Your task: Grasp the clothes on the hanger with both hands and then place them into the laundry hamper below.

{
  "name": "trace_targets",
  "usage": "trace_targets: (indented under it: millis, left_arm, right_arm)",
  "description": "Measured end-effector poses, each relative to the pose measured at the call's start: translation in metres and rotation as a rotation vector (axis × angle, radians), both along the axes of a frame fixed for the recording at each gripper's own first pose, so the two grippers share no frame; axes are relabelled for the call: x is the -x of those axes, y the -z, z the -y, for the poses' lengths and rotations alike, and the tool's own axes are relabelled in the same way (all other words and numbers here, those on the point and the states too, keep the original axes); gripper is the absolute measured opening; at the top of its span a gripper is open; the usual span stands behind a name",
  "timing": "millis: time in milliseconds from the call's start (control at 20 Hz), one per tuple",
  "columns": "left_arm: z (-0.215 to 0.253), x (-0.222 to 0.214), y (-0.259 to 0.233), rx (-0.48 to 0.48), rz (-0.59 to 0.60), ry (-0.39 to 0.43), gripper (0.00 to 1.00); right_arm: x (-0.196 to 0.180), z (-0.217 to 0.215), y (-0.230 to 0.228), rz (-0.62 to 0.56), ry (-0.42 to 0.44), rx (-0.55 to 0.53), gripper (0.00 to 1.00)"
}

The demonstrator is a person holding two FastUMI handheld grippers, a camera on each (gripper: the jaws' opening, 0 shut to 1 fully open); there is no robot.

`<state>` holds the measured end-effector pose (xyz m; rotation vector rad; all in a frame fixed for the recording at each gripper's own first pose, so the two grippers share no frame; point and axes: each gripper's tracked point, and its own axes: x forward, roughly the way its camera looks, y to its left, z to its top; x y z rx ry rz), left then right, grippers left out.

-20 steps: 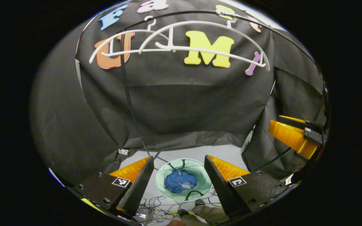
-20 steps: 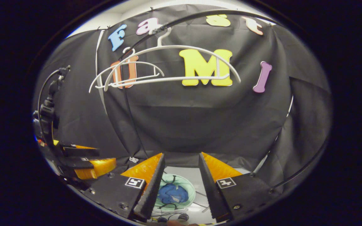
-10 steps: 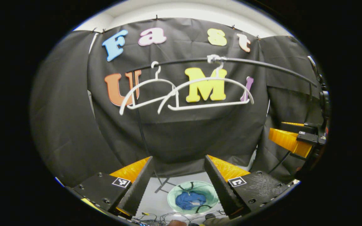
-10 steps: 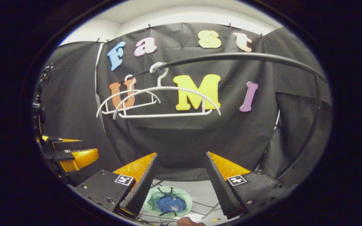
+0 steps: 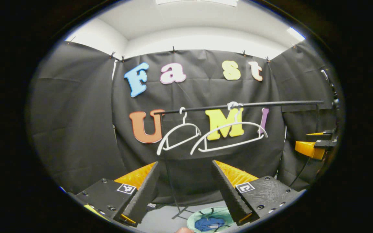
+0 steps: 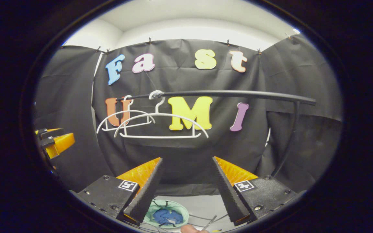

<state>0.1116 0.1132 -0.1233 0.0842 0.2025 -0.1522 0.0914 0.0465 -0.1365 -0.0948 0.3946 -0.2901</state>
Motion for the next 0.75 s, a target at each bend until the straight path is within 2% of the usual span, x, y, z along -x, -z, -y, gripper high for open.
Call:
trace_targets:
  millis: [250,400,700,750]
  left_arm:
    - [-0.011,0.015,-0.033,0.019,0.067,-0.028,0.99]
    - [-0.007,0.032,-0.055,-0.005,0.143,-0.059,0.99]
    - [0.022,0.071,-0.078,0.027,0.192,-0.103,0.96]
    - [0.028,0.076,-0.081,0.030,0.191,-0.106,0.94]
  right_arm:
    - [0.015,0.017,-0.048,0.092,-0.004,0.036,0.96]
    - [0.025,0.027,-0.068,0.143,-0.041,0.044,0.94]
    - [0.055,0.058,-0.099,0.175,-0.090,0.059,0.96]
    - [0.058,0.060,-0.101,0.181,-0.098,0.054,0.93]
